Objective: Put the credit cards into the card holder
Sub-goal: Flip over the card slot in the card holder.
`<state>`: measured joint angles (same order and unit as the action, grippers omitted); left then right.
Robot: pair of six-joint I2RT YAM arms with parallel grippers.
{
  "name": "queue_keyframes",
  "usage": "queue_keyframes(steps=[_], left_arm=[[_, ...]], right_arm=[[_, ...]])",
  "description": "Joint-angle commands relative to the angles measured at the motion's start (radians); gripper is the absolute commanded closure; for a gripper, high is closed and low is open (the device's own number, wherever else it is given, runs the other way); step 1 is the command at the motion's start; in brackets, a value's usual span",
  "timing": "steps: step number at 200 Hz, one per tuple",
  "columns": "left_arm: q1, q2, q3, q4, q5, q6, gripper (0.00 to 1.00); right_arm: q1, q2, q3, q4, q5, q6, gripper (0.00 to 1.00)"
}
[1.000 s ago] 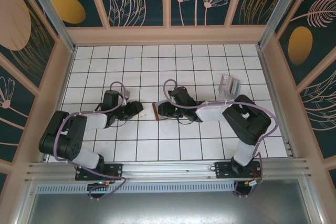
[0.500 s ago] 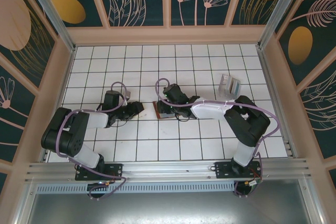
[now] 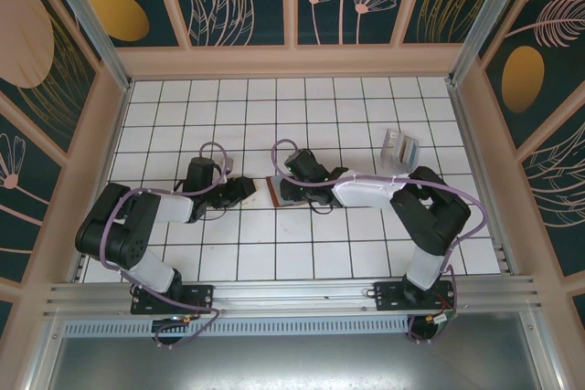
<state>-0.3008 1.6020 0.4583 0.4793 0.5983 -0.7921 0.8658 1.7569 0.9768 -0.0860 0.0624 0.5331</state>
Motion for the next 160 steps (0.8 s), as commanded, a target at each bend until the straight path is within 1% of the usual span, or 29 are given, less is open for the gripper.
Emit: queue_keyframes(steps=[1, 33, 65, 108, 126, 141, 160], left_arm=[[-0.025, 0.035, 0.017, 0.015, 0.003, -0.007, 0.58], [-0.026, 0.045, 0.031, 0.003, 0.004, -0.002, 0.58], [-0.029, 0.038, 0.035, -0.006, -0.003, 0.000, 0.58], [-0.028, 0.027, 0.035, -0.022, -0.012, 0.004, 0.59], [-0.027, 0.024, 0.036, -0.027, -0.012, 0.002, 0.58], [-0.028, 0.019, 0.036, -0.028, -0.016, 0.002, 0.58], [-0.028, 0.021, 0.043, -0.035, -0.013, 0.006, 0.58]], right_arm=[[0.004, -0.032, -0.017, -0.030, 0.013, 0.024, 0.57], [0.015, -0.025, -0.023, -0.031, 0.028, 0.037, 0.59], [0.017, -0.002, -0.022, -0.040, 0.059, 0.044, 0.68], [0.019, -0.019, -0.021, -0.056, 0.092, 0.049, 0.74], [0.019, -0.026, -0.029, -0.052, 0.090, 0.055, 0.80], [0.019, -0.033, -0.033, -0.051, 0.086, 0.060, 0.88], [0.019, -0.049, -0.049, -0.042, 0.091, 0.071, 0.94]])
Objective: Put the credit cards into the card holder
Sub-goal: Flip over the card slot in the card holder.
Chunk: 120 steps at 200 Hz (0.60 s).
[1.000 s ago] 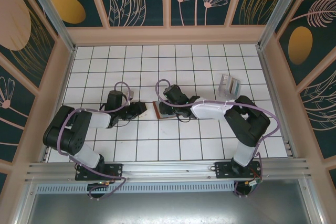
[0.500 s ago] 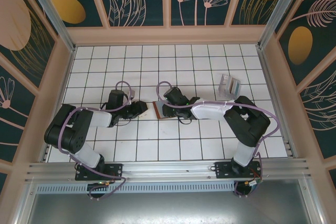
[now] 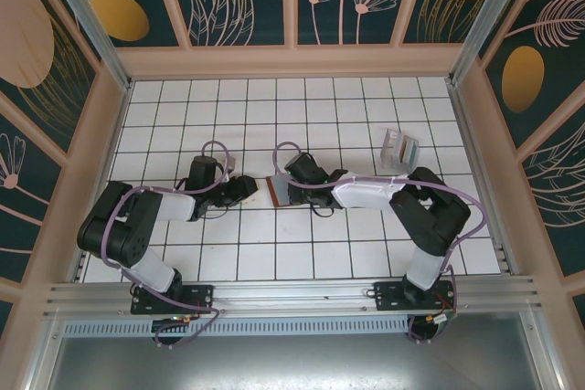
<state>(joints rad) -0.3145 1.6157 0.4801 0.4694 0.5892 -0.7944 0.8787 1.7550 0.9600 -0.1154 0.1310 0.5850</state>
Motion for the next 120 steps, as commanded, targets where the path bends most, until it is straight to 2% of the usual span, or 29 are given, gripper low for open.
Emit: queue_keyframes(steps=[1, 33, 90, 120], left_arm=[[-0.014, 0.007, 0.021, -0.025, -0.003, 0.008, 0.58], [-0.016, -0.001, 0.023, -0.031, -0.007, 0.009, 0.58], [-0.027, -0.022, 0.040, -0.055, -0.020, 0.017, 0.57], [-0.044, -0.034, 0.058, -0.066, -0.027, 0.011, 0.54]], right_arm=[[0.006, -0.048, -0.033, -0.011, 0.022, 0.020, 0.94], [0.001, -0.066, -0.049, 0.000, 0.022, 0.027, 1.00], [-0.034, -0.098, -0.104, 0.047, -0.019, 0.046, 1.00], [-0.074, -0.118, -0.149, 0.108, -0.089, 0.063, 1.00]])
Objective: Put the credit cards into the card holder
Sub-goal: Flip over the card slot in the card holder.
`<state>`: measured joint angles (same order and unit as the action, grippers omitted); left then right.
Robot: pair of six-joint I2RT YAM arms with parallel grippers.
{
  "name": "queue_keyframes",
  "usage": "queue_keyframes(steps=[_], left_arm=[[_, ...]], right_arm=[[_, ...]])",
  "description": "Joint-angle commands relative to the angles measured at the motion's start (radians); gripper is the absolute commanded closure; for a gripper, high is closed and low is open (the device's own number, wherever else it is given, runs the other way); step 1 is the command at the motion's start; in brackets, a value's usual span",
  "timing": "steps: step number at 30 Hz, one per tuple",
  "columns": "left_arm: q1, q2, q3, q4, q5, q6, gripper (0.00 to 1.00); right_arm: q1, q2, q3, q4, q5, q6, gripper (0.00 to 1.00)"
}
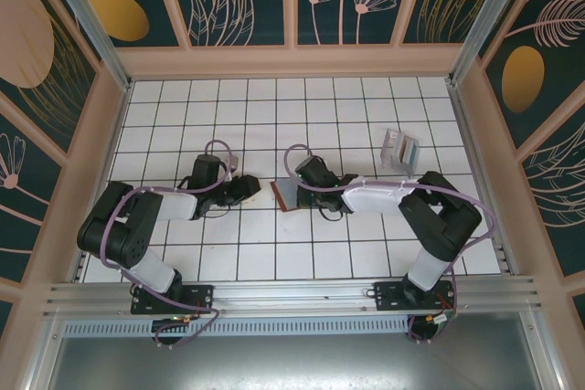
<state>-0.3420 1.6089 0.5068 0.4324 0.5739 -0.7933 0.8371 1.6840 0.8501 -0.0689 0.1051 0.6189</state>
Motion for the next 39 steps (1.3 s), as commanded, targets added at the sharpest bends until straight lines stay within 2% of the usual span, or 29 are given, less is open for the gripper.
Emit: queue_keyframes(steps=[1, 6, 13, 15, 24, 33, 39], left_arm=[[-0.017, -0.028, 0.032, -0.029, -0.013, 0.010, 0.54], [-0.048, -0.047, 0.092, -0.083, -0.043, 0.019, 0.53], [-0.134, -0.004, 0.191, -0.245, -0.233, 0.023, 0.47], [-0.170, 0.004, 0.201, -0.246, -0.268, 0.002, 0.44], [-0.268, 0.061, 0.263, -0.277, -0.389, -0.026, 0.41], [-0.310, 0.172, 0.324, -0.330, -0.474, -0.021, 0.40], [-0.311, 0.195, 0.339, -0.342, -0.491, -0.009, 0.40]], right_arm=[[-0.033, -0.047, -0.040, 0.064, -0.066, 0.029, 1.00], [-0.092, -0.060, -0.096, 0.138, -0.160, 0.070, 1.00], [-0.153, -0.076, -0.157, 0.233, -0.278, 0.103, 1.00], [-0.168, -0.070, -0.165, 0.259, -0.316, 0.109, 1.00], [-0.187, -0.058, -0.193, 0.314, -0.367, 0.126, 1.00], [-0.204, -0.064, -0.235, 0.370, -0.391, 0.152, 1.00], [-0.213, -0.068, -0.255, 0.393, -0.406, 0.160, 1.00]])
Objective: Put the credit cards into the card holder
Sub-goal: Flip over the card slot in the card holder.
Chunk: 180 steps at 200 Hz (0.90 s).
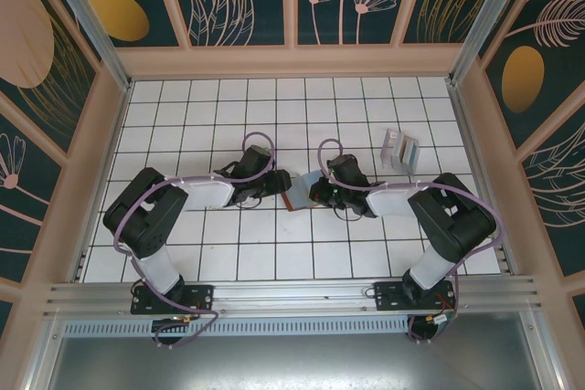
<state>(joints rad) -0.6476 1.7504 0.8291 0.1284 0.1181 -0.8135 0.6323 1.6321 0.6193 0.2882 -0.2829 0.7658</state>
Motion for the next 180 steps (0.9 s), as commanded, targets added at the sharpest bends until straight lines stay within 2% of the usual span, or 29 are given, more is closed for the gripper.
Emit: queue_keyframes(steps=[1, 58, 72, 81, 93, 106, 150, 180], left_arm=[[-0.007, 0.058, 0.022, -0.041, -0.033, 0.013, 0.40], [-0.033, 0.116, 0.062, -0.081, -0.076, 0.054, 0.41], [-0.035, 0.122, 0.057, -0.071, -0.081, 0.058, 0.41], [-0.035, 0.129, 0.058, -0.070, -0.079, 0.063, 0.41], [-0.035, 0.133, 0.061, -0.069, -0.077, 0.064, 0.41], [-0.035, 0.132, 0.055, -0.058, -0.072, 0.066, 0.41], [-0.035, 0.162, 0.050, -0.024, -0.041, 0.056, 0.41], [-0.035, 0.167, 0.047, -0.011, -0.031, 0.056, 0.41]], right_arm=[[-0.010, -0.016, -0.025, 0.040, -0.020, 0.016, 1.00], [-0.022, -0.029, -0.038, 0.042, -0.016, 0.030, 1.00], [-0.024, -0.035, -0.038, 0.039, -0.010, 0.026, 0.97], [-0.024, -0.037, -0.037, 0.036, -0.007, 0.026, 0.92], [-0.024, -0.038, -0.035, 0.035, -0.010, 0.022, 0.79], [-0.024, -0.045, -0.033, 0.036, -0.018, 0.014, 0.70], [-0.003, -0.141, -0.029, -0.029, 0.061, -0.102, 0.53], [0.071, -0.228, -0.034, -0.066, 0.201, -0.267, 0.41]])
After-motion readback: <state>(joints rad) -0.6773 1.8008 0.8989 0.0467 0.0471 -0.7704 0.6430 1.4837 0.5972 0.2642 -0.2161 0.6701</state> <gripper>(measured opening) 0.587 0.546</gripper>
